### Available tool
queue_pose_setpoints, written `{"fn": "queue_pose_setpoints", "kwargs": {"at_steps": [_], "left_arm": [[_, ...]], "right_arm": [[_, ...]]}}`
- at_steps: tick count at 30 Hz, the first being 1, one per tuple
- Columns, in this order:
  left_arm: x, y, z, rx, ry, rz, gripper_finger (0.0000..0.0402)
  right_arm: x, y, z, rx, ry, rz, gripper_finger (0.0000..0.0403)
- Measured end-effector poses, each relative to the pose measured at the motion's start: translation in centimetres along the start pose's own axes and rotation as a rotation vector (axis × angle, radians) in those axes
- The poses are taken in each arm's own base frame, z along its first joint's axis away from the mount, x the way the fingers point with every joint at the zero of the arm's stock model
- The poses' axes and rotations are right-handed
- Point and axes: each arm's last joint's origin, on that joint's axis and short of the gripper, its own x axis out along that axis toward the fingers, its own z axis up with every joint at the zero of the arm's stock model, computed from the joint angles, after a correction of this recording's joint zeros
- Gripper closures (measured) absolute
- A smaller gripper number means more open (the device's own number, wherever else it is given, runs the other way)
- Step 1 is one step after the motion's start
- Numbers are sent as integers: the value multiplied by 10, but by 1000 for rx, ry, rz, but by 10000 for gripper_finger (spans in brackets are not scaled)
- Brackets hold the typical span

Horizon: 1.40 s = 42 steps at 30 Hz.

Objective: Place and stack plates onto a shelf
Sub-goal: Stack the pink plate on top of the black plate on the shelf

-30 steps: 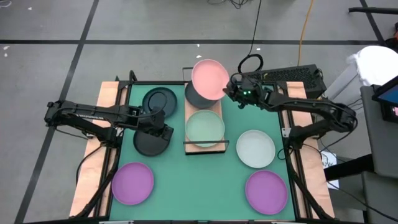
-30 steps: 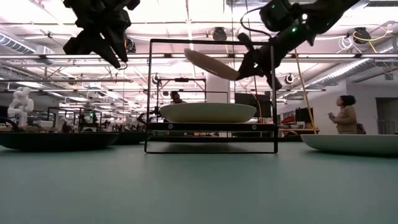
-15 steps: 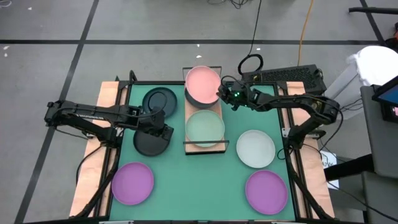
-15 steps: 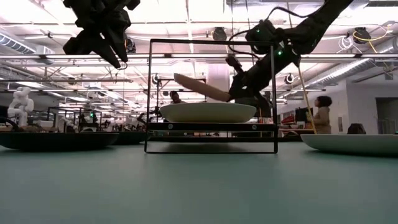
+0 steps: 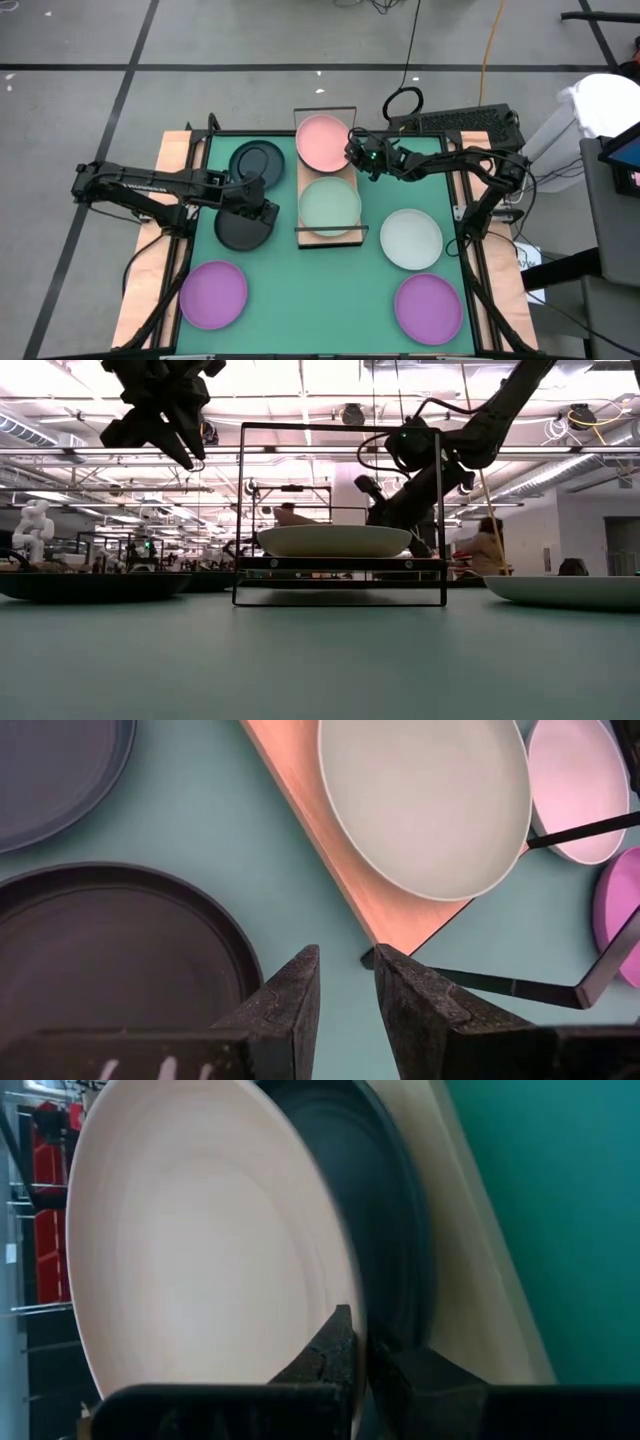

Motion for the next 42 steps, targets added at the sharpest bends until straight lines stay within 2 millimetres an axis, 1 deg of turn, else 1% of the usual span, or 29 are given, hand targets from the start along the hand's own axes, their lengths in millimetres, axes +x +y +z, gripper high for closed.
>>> {"fn": "queue_pose_setpoints", "kwargs": {"at_steps": [11,25,36,42], "left_arm": [[0,0,0,-5,0,0,298],[0,0,0,-5,0,2,298],[0,0,0,-19,0,2,298],[0,0,0,-24,0,2,298]], "right_arm": [[0,-3,6,2,-22,-32,399],[0,-6,7,-1,-16,-54,396],[0,-5,6,-1,-6,-51,330],[-4,-2,6,-8,11,-39,314]]}}
